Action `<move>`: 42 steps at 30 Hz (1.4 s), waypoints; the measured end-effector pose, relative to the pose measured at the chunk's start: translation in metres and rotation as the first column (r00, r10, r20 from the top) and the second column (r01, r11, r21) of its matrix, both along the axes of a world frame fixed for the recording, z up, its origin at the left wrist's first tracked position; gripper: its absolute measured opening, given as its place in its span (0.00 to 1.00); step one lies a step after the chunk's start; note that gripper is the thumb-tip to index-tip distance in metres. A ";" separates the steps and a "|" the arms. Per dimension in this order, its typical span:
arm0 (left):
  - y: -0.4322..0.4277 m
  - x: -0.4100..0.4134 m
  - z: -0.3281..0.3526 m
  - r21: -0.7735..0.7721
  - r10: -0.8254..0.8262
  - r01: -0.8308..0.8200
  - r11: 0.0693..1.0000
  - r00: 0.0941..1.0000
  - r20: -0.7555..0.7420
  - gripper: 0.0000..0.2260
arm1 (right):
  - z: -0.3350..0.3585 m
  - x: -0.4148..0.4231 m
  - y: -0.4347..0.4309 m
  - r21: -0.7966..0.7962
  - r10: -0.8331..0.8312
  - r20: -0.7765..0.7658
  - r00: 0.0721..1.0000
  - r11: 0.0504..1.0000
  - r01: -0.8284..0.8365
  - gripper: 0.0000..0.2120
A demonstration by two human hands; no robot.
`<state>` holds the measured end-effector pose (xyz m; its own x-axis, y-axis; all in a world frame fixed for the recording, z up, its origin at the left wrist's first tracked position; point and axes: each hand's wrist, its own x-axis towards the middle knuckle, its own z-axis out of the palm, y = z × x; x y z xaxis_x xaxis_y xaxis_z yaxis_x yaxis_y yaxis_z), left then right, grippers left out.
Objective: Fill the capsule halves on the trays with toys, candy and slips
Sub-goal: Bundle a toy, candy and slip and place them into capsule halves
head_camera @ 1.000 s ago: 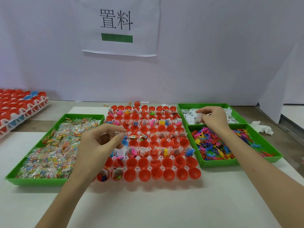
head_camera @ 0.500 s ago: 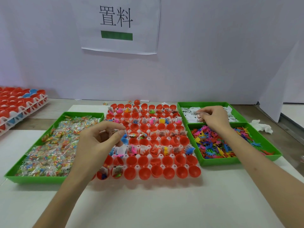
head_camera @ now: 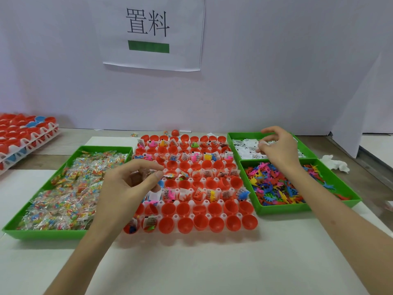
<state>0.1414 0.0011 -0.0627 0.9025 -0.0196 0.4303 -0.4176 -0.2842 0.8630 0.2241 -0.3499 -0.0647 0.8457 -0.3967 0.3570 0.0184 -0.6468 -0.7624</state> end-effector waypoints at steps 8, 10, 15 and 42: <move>-0.036 -0.014 0.008 -0.359 -0.256 0.190 0.914 0.955 -0.147 0.08 | 0.030 -0.068 0.047 0.335 0.358 0.082 0.930 0.869 -0.364 0.06; -0.053 -0.023 0.011 -0.362 -0.297 0.232 0.903 0.945 -0.137 0.08 | 0.033 -0.085 0.058 0.378 0.425 0.123 0.897 0.815 -0.438 0.06; -0.082 -0.037 0.010 -0.392 -0.321 0.248 0.886 0.937 -0.134 0.09 | 0.025 -0.112 0.078 0.576 0.517 0.203 0.831 0.624 -0.529 0.08; -0.082 -0.044 -0.010 -0.614 -0.414 0.255 0.747 0.901 -0.130 0.12 | 0.001 -0.136 0.108 -0.299 0.578 0.366 0.730 0.816 -0.496 0.15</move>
<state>0.0976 -0.0807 -0.0730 0.9592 -0.1646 0.2300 -0.1456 0.4098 0.9005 0.0876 -0.2420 -0.0637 0.6455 0.1780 0.7428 0.6932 -0.5447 -0.4719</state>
